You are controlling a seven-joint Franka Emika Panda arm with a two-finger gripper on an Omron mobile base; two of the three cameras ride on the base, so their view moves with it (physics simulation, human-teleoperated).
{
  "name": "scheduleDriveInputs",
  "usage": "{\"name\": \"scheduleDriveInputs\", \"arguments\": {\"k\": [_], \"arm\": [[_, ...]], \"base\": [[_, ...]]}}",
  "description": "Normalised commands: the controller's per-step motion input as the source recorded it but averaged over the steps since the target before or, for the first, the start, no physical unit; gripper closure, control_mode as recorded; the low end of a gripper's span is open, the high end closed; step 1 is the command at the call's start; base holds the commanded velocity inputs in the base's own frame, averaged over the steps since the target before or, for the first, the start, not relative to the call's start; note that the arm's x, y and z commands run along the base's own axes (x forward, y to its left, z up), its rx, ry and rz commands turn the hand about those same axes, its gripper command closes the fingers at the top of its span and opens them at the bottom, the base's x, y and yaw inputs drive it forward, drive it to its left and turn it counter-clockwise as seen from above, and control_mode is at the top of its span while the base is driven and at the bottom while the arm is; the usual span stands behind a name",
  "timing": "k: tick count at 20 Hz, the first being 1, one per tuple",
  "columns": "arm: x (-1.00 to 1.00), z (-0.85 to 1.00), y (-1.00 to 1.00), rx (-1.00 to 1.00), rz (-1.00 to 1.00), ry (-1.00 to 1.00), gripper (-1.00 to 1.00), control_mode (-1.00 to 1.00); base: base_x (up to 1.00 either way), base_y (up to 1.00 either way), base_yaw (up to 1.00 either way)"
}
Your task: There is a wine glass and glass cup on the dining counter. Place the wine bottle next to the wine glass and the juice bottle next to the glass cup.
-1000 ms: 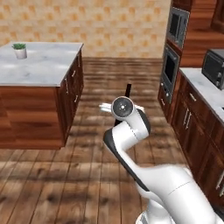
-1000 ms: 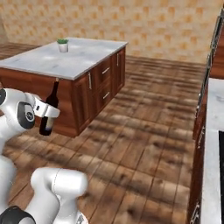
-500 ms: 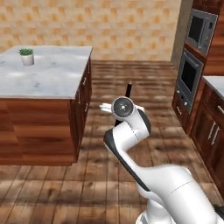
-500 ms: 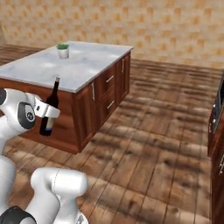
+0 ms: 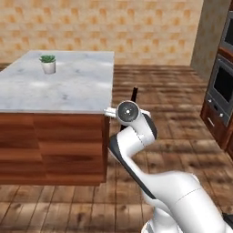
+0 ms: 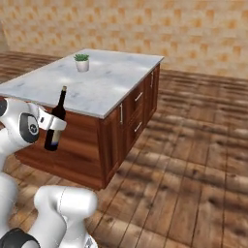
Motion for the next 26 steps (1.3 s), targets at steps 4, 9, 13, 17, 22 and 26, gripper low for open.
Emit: {"name": "scheduleDriveInputs", "arguments": {"k": [4,9,13,17,22,26], "arm": [[0.00,0.00,0.00,0.00,0.00,0.00,1.00,1.00],[0.00,0.00,0.00,0.00,0.00,0.00,1.00,1.00],[0.00,0.00,0.00,0.00,0.00,0.00,1.00,1.00],[0.00,0.00,0.00,0.00,0.00,0.00,1.00,1.00],[0.00,0.00,0.00,0.00,0.00,0.00,1.00,1.00],[0.00,0.00,0.00,0.00,0.00,0.00,1.00,1.00]], "base": [[0.69,0.76,0.00],[0.69,0.77,0.00],[0.68,0.77,0.00],[0.67,0.78,0.00],[0.66,0.80,0.00],[0.65,0.81,0.00]]}}
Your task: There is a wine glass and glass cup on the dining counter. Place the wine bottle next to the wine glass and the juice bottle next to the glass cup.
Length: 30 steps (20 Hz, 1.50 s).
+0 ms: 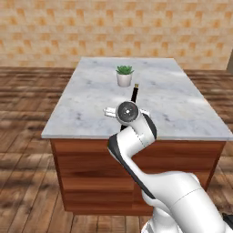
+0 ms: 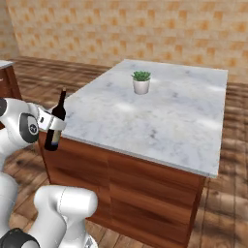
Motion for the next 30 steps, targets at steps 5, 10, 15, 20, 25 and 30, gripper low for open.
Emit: {"name": "scheduleDriveInputs", "arguments": {"k": [5,10,15,20,25,30], "arm": [[0.00,0.00,0.00,0.00,0.00,0.00,1.00,1.00],[0.00,0.00,0.00,0.00,0.00,0.00,1.00,1.00],[0.00,0.00,0.00,0.00,0.00,0.00,1.00,1.00],[0.00,0.00,0.00,0.00,0.00,0.00,1.00,1.00],[0.00,0.00,0.00,0.00,0.00,0.00,1.00,1.00],[0.00,0.00,0.00,0.00,0.00,0.00,1.00,1.00]], "base": [[0.63,0.80,0.00],[0.60,0.81,0.00],[0.58,0.82,0.00],[0.55,0.82,0.00],[0.53,0.83,-0.01],[0.52,0.82,-0.02]]}}
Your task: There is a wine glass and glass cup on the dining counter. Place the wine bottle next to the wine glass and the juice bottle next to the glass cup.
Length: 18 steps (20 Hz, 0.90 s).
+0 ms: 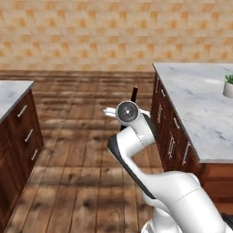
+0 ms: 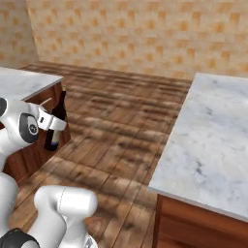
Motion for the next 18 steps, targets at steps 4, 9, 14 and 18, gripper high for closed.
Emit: {"name": "scheduleDriveInputs", "arguments": {"k": [4,9,14,18], "arm": [[0.00,0.00,0.00,0.00,0.00,0.00,1.00,1.00],[0.00,0.00,0.00,0.00,0.00,0.00,1.00,1.00],[0.00,0.00,0.00,0.00,0.00,0.00,1.00,1.00],[0.00,0.00,0.00,0.00,0.00,0.00,1.00,1.00]], "base": [[0.65,0.69,-0.09],[0.85,0.48,-0.12],[0.94,0.27,-0.12],[0.94,0.22,-0.10]]}}
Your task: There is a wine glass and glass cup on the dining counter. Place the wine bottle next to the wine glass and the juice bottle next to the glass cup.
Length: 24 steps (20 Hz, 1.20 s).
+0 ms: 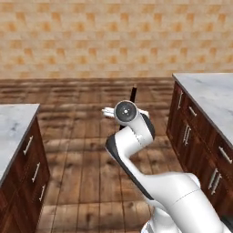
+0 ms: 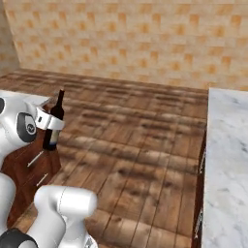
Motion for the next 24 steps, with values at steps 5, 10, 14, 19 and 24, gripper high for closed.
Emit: {"name": "scheduleDriveInputs", "arguments": {"k": [5,10,14,19,24], "arm": [[0.00,0.00,0.00,0.00,0.00,0.00,1.00,1.00],[0.00,0.00,0.00,0.00,0.00,0.00,1.00,1.00],[0.00,0.00,0.00,0.00,0.00,0.00,1.00,1.00],[0.00,0.00,0.00,0.00,0.00,0.00,1.00,1.00],[0.00,0.00,0.00,0.00,0.00,0.00,1.00,1.00]], "base": [[0.94,0.22,-0.10],[0.94,0.21,-0.09],[0.94,0.20,-0.09],[0.94,0.21,-0.08],[0.94,0.19,0.02]]}}
